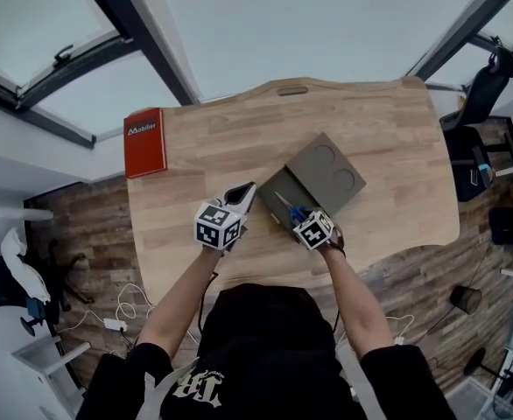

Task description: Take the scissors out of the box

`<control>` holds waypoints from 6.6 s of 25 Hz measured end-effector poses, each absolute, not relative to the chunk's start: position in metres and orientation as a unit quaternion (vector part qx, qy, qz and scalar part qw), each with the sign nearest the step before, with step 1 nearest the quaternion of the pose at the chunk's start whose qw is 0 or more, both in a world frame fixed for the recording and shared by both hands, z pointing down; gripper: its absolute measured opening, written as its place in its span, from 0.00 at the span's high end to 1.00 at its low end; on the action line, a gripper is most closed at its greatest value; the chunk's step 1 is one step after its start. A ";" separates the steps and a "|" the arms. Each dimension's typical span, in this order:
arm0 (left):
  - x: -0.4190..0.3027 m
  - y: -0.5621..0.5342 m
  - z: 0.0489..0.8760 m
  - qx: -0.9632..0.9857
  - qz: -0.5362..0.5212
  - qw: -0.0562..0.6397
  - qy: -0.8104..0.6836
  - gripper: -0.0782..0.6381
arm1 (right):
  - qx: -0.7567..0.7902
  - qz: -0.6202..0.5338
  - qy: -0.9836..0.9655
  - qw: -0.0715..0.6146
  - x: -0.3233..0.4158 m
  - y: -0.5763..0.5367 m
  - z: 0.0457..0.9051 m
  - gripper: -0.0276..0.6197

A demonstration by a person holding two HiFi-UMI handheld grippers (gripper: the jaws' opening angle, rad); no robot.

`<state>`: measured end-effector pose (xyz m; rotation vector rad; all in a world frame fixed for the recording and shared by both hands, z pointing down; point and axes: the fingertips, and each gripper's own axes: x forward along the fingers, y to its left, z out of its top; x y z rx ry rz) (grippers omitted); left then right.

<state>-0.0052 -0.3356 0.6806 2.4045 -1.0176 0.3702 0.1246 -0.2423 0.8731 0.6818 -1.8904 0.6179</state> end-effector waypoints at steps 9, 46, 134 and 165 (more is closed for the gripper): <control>-0.013 -0.341 0.687 0.879 0.142 0.258 -0.375 0.89 | 0.266 0.265 -0.757 0.535 0.127 -0.243 0.894 0.78; -0.031 -0.341 0.651 0.878 0.126 0.230 -0.400 0.89 | 0.293 0.214 -0.789 0.496 0.119 -0.270 0.830 0.82; 0.047 -0.321 0.461 0.924 0.024 0.110 -0.365 0.89 | 0.597 0.071 -0.789 0.127 0.222 -0.285 0.504 0.82; 0.057 -0.320 0.474 0.924 0.029 0.124 -0.360 0.89 | 0.597 0.084 -0.787 0.135 0.234 -0.280 0.516 0.82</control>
